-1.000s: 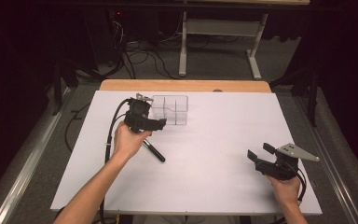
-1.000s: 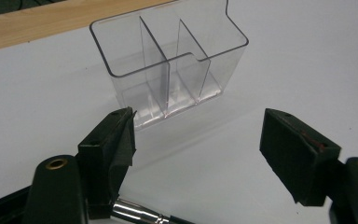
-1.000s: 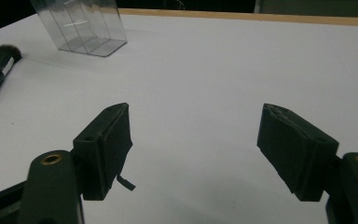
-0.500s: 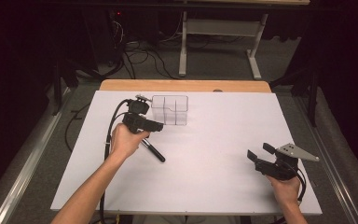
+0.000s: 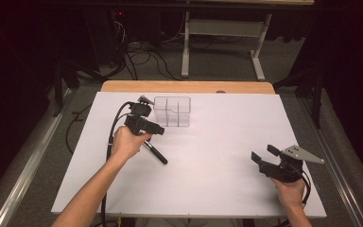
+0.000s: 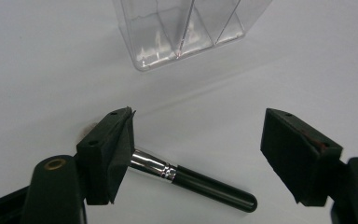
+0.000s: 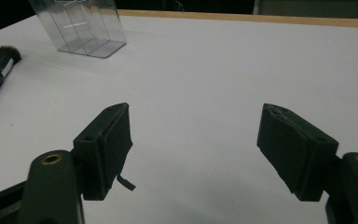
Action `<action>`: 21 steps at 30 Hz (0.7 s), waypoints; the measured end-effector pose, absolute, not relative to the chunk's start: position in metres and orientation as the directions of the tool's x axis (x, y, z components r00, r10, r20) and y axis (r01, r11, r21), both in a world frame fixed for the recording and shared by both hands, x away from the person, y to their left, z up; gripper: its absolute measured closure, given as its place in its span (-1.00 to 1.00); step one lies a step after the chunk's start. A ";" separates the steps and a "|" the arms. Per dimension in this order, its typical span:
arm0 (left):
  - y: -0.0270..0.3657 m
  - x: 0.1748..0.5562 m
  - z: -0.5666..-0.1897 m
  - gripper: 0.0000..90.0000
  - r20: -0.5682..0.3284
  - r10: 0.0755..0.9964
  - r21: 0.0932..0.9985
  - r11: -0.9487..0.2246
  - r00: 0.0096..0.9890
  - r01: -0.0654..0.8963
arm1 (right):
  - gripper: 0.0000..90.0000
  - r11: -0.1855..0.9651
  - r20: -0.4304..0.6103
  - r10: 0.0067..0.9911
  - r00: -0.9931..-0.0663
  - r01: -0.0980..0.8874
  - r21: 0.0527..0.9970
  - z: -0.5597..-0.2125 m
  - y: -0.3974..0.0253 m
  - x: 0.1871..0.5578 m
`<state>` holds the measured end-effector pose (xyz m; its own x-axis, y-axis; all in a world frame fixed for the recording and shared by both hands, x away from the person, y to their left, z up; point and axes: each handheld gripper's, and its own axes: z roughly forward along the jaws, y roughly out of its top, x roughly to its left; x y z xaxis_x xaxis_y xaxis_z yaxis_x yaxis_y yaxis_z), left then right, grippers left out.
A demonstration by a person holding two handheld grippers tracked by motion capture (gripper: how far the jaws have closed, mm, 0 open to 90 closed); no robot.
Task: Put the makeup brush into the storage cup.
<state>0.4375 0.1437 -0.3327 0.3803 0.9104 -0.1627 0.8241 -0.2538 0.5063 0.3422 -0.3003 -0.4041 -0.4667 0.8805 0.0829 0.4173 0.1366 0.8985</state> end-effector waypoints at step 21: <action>0.151 0.438 -0.356 -0.41 -0.210 0.923 0.393 -0.223 0.323 0.892 | -0.38 0.131 0.084 0.882 -0.463 0.413 0.901 -0.403 -0.301 0.341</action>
